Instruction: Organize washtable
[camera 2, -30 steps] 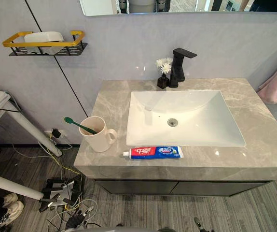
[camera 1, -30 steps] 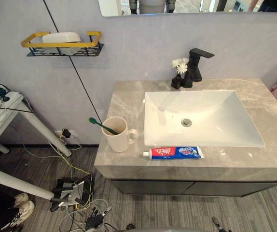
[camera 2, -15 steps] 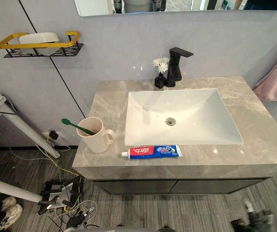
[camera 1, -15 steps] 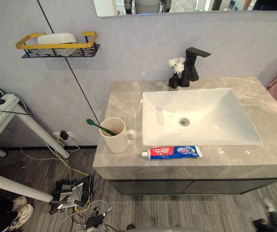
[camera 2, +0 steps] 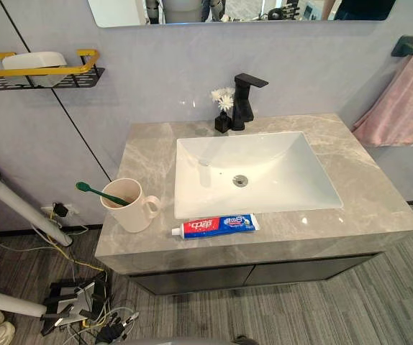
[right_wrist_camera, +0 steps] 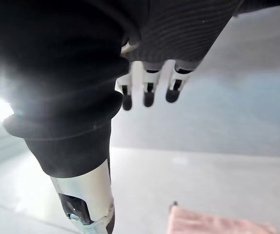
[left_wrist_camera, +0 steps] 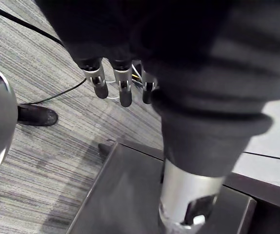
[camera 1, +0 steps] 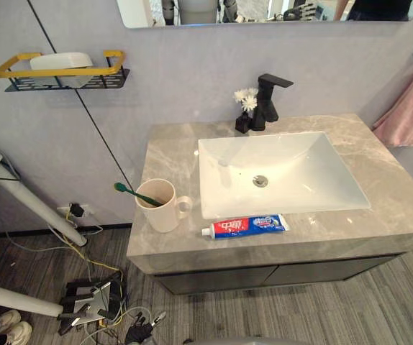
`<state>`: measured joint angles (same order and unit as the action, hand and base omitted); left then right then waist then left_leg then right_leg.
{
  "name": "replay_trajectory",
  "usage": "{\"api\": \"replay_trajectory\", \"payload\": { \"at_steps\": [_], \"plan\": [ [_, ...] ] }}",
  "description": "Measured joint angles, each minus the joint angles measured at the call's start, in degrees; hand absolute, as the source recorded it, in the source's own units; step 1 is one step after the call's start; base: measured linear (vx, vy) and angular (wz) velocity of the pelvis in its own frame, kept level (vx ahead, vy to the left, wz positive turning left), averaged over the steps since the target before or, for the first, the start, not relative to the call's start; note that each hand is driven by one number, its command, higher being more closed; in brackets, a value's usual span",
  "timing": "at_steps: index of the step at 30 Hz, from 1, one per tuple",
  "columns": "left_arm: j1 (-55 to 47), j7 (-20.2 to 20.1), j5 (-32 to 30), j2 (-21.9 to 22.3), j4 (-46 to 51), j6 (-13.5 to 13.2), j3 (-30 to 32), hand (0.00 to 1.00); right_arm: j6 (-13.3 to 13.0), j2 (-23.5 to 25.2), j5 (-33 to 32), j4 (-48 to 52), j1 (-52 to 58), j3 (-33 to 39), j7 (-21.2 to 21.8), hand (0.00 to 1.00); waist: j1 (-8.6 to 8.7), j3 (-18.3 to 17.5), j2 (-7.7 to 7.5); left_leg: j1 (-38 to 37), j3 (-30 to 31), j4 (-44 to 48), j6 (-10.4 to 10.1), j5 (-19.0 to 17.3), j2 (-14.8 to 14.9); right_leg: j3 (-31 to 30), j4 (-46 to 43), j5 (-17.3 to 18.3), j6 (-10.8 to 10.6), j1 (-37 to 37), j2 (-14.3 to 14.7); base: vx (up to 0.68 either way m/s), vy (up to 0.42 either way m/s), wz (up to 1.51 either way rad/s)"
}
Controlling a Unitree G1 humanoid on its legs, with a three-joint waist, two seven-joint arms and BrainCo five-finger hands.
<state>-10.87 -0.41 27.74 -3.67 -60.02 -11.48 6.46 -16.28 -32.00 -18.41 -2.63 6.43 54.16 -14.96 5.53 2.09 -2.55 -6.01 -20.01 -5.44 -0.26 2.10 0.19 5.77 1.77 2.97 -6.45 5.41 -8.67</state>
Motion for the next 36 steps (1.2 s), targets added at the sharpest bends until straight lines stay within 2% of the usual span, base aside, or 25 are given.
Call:
{"api": "replay_trajectory", "payload": {
  "at_steps": [2,4,9,12,15,22,32,36],
  "plan": [
    [-0.5,-0.9,-0.3,0.0,0.1,0.0,-0.1,0.00,-0.3,-7.6,0.0,-0.7,-1.9,-4.5,1.2,0.00,0.01,-0.1,-0.10,0.0,0.1,0.0,0.0,0.0,-0.3,0.0,0.0,-0.2,-0.3,0.0,-0.3,0.00,0.000,0.00],
    [-1.3,-1.0,-0.3,0.0,0.2,0.0,-0.1,0.00,-0.1,-17.4,0.1,-2.9,-5.0,-14.6,5.9,0.00,0.04,-0.7,-0.55,0.4,0.1,0.0,0.1,0.1,-0.5,0.0,-0.2,-0.2,-0.4,-0.5,-0.5,0.00,0.000,0.00],
    [-2.2,-2.2,0.8,-1.1,1.0,-0.1,-1.8,0.00,1.1,-26.5,2.2,-3.1,-9.9,-30.3,14.5,0.00,-1.17,-1.3,-1.99,0.7,0.8,-0.1,0.4,0.3,-1.0,0.7,-0.5,-0.3,-0.4,-0.5,-0.7,-0.01,-0.010,0.07],
    [-2.2,-3.4,1.4,-1.3,1.0,-0.1,-1.9,0.00,1.5,-28.2,3.8,-3.1,-11.1,-36.7,19.5,0.00,-1.37,-1.3,-2.16,0.9,1.2,-0.1,0.6,0.5,-1.2,1.4,-0.5,-0.4,-0.6,-0.5,-1.0,-0.02,0.004,0.09],
    [-2.4,-3.8,2.0,-1.3,1.1,-0.1,-2.1,0.00,1.8,-28.3,5.1,-3.7,-11.3,-40.2,22.7,0.00,-1.37,-1.2,-2.18,1.2,1.8,-0.1,0.8,0.6,-1.3,2.2,-0.5,-0.8,-0.7,-0.5,-1.3,-0.02,-0.005,0.11],
    [-2.7,-5.9,3.1,-1.7,1.2,-0.1,-2.5,0.00,2.7,-30.2,7.0,-4.1,-12.9,-48.4,27.6,0.00,-1.44,-1.0,-2.55,1.5,2.5,-0.4,1.3,1.1,-2.0,3.8,-0.5,-1.1,-0.6,-0.5,-1.6,-0.05,0.003,0.05],
    [-2.7,-7.0,3.2,-2.4,2.2,-0.1,-4.2,0.00,3.1,-30.3,7.3,-4.9,-16.3,-57.1,30.3,0.00,-1.94,-0.1,-2.70,2.2,4.1,-0.4,1.2,1.5,-2.2,5.4,-0.5,-1.2,-0.7,-0.5,-2.1,-0.02,0.004,0.07],
    [-2.5,-7.1,3.2,-2.6,3.7,-0.1,-4.6,0.00,3.1,-30.7,7.1,-4.4,-16.4,-58.3,31.5,0.00,-3.07,1.5,-2.99,2.7,4.7,-0.3,1.3,1.5,-2.3,6.1,-0.4,-1.3,-0.9,-0.6,-2.3,0.02,0.007,0.06]
  ]
}}
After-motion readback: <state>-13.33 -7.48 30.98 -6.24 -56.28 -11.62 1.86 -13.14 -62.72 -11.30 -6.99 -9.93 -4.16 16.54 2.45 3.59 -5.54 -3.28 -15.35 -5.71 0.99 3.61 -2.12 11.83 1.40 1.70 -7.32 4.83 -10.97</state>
